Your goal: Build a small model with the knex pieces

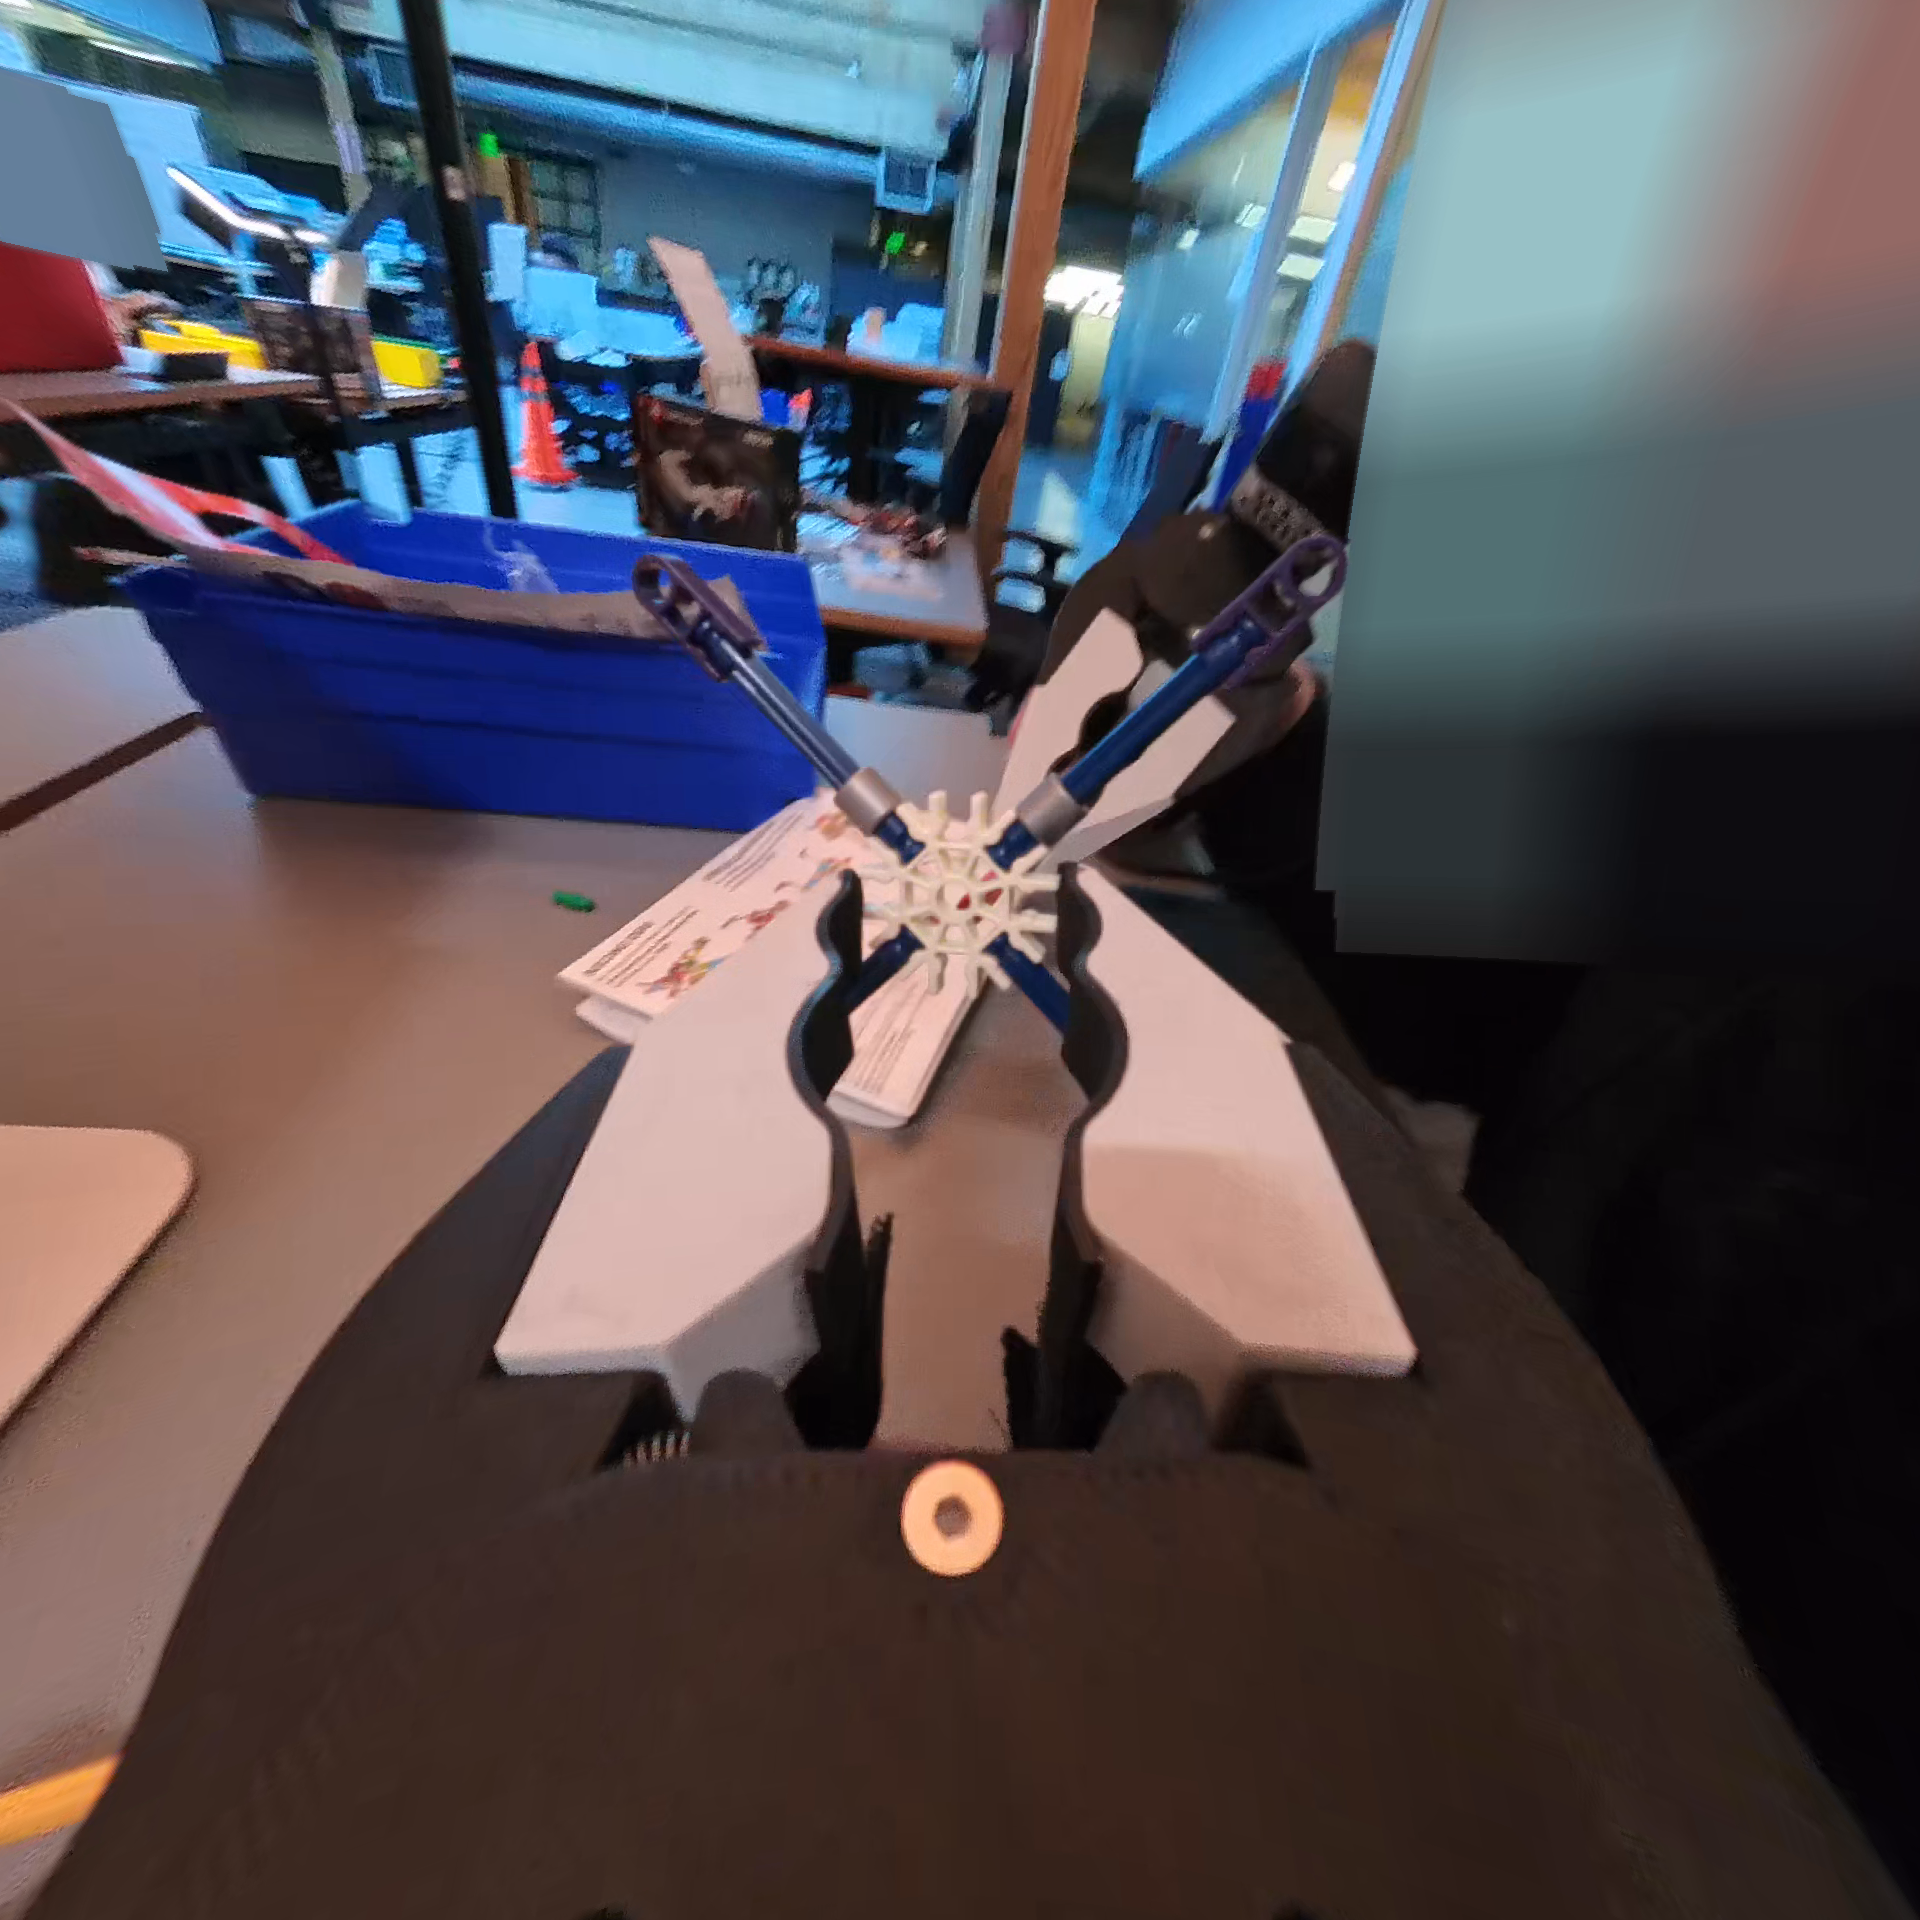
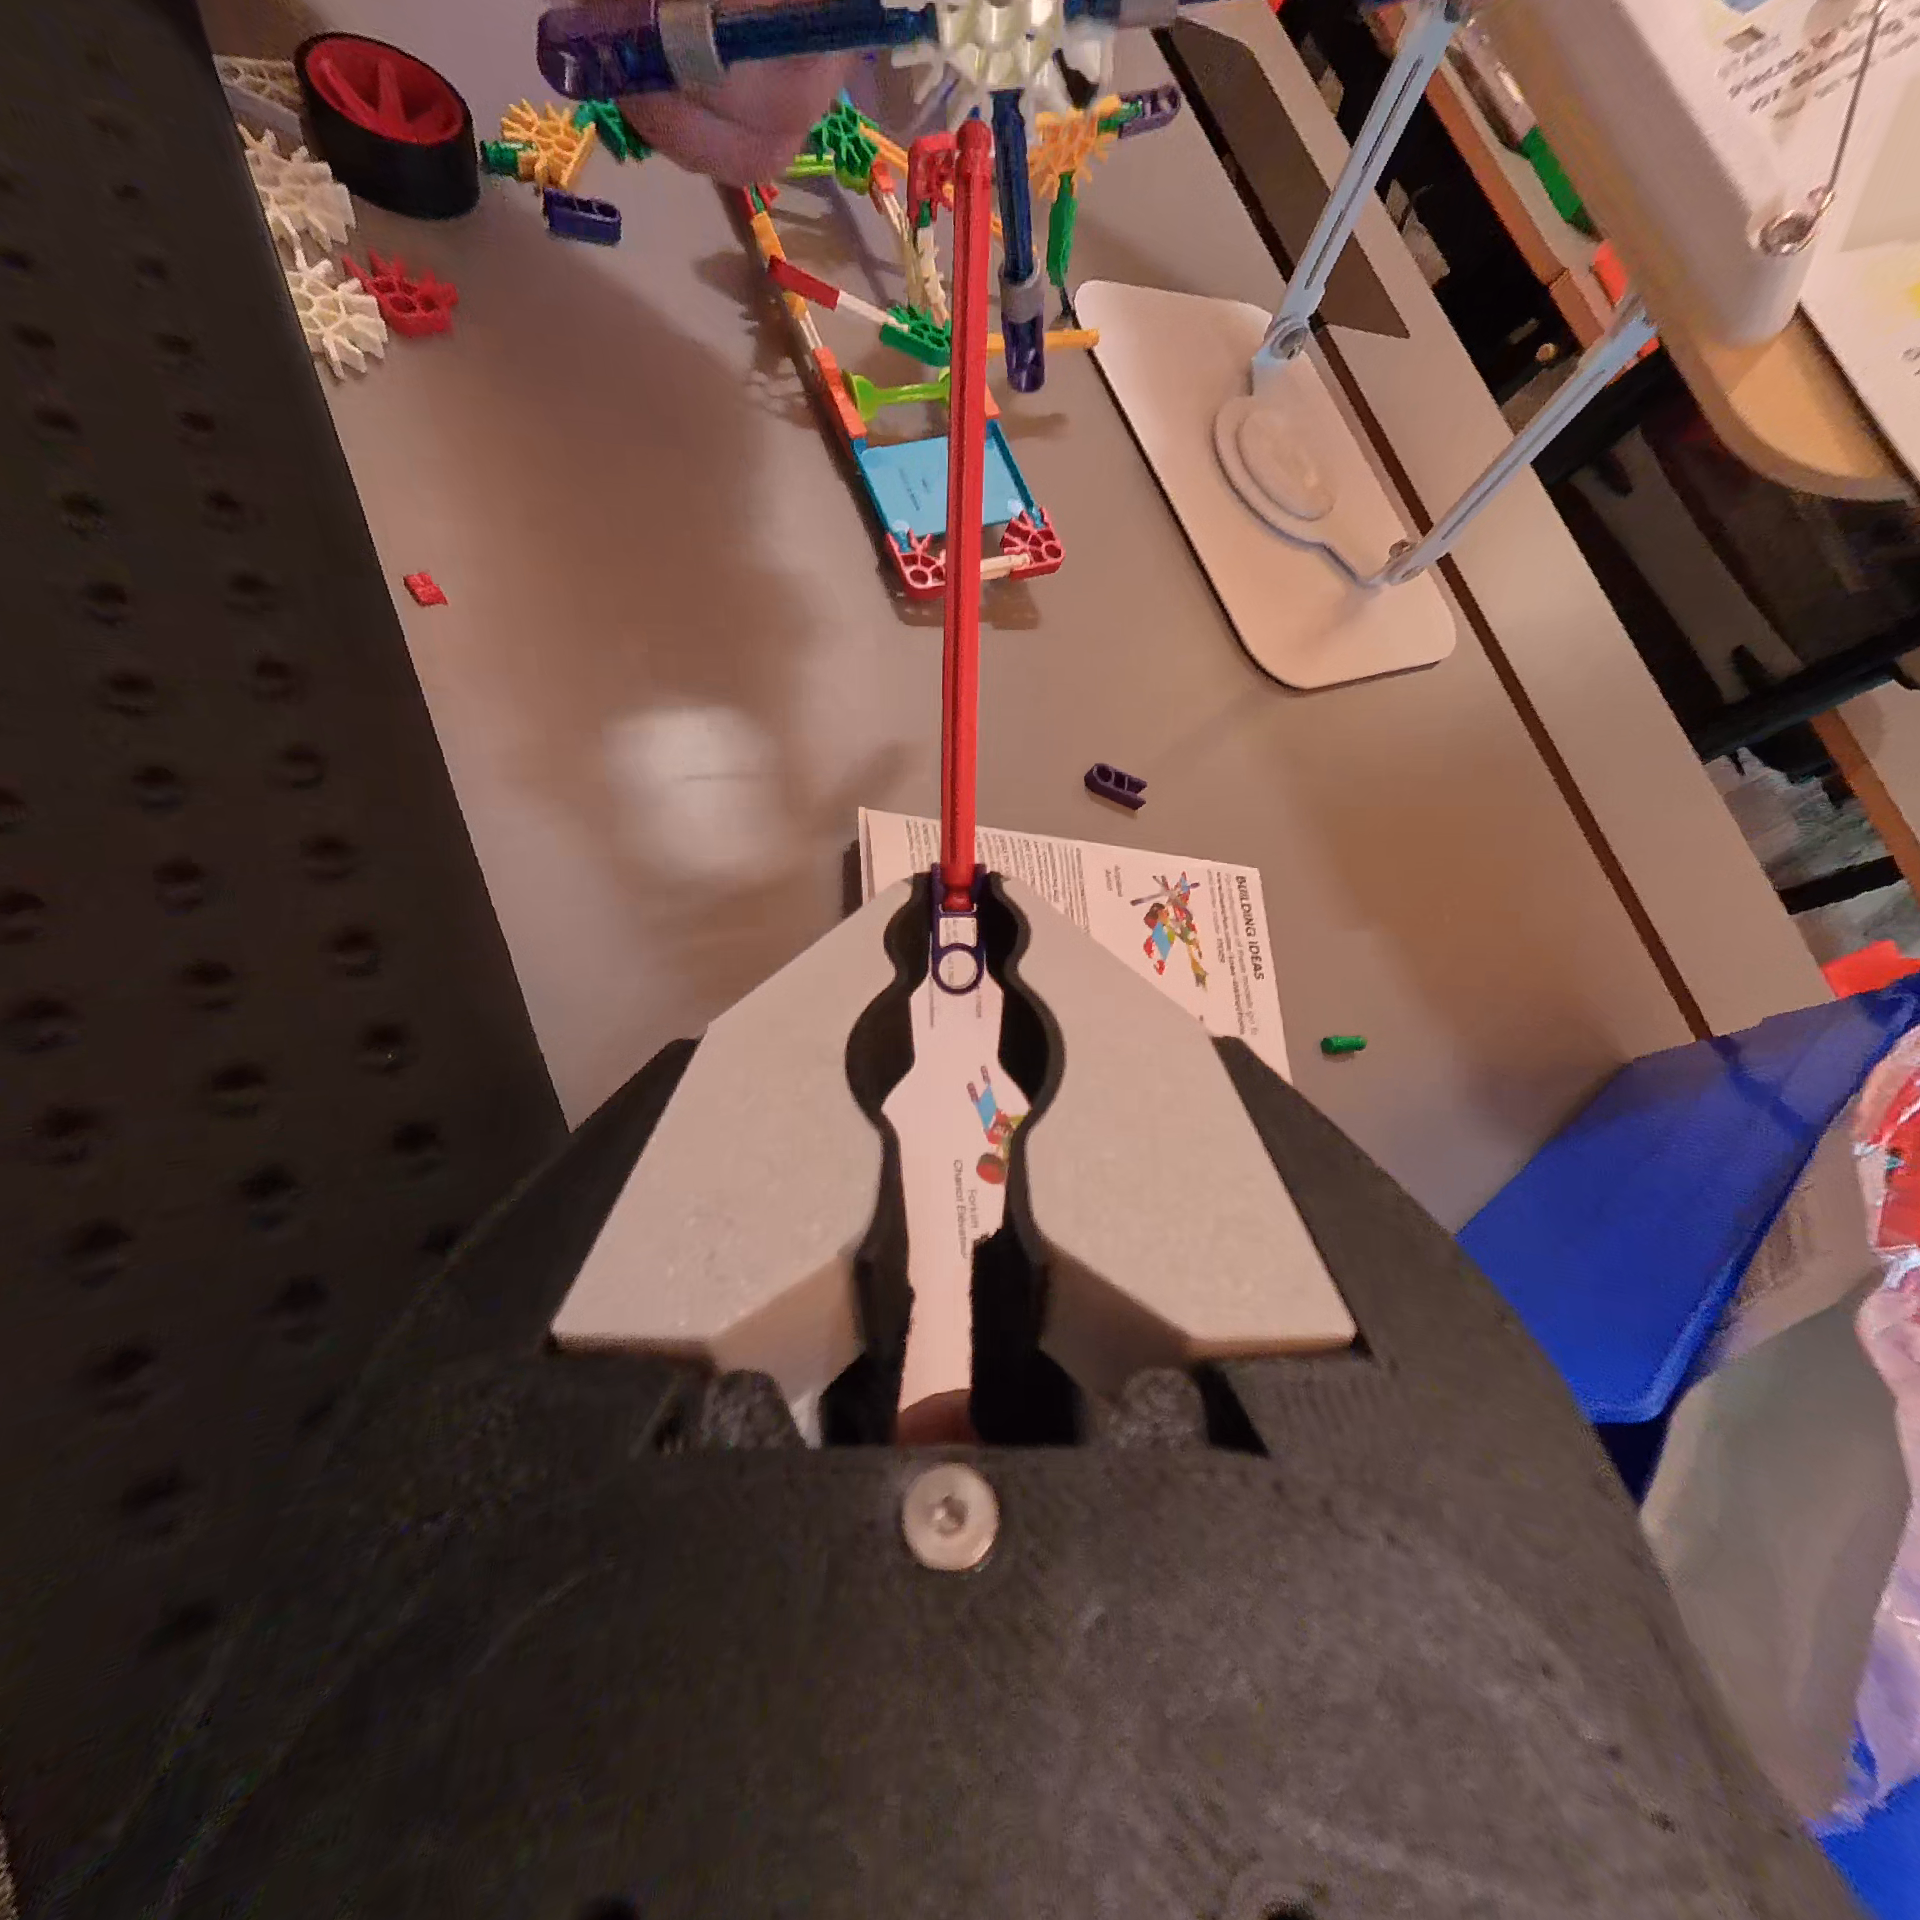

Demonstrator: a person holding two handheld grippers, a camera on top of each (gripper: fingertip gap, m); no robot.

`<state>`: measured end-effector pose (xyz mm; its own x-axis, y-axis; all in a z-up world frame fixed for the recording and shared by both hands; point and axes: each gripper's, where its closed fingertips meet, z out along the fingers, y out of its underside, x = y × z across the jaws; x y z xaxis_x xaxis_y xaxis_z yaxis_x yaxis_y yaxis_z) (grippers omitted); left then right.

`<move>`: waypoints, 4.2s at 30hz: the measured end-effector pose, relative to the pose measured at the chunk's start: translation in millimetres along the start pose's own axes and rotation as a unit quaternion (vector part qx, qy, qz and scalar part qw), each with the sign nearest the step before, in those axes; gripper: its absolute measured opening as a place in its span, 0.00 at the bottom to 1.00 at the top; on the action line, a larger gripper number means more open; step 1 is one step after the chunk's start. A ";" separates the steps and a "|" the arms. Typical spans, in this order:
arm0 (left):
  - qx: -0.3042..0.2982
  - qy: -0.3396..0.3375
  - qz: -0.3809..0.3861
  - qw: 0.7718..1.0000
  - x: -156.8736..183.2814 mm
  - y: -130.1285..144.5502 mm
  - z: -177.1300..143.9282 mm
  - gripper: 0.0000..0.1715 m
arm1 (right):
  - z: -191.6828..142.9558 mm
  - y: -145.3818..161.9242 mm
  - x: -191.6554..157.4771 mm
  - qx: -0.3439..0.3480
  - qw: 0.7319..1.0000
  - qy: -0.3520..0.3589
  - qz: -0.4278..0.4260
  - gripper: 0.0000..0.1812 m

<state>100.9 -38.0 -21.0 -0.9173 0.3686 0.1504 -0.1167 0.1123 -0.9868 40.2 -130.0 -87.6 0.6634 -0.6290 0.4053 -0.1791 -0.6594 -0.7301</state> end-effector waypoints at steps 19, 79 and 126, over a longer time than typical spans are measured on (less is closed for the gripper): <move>0.030 0.036 -0.054 0.997 -0.1 -1.3 1.8 0.20 | 3.1 -11.7 8.0 -0.009 1.000 0.013 -0.016 0.04; -0.148 -0.046 0.157 0.975 19.5 2.8 -21.8 0.29 | 44.1 -53.8 -31.4 0.136 0.986 -0.042 0.088 0.04; -0.442 -0.171 -0.057 0.879 -71.1 124.9 -118.4 0.13 | 76.9 -17.3 -39.3 0.028 0.994 -0.050 0.097 0.03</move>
<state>196.6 59.2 -147.8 -0.9972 0.0267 0.0692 -0.0124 0.8596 -0.5109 73.1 -62.2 -133.2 0.6903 -0.6955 0.1994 -0.2714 -0.5043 -0.8197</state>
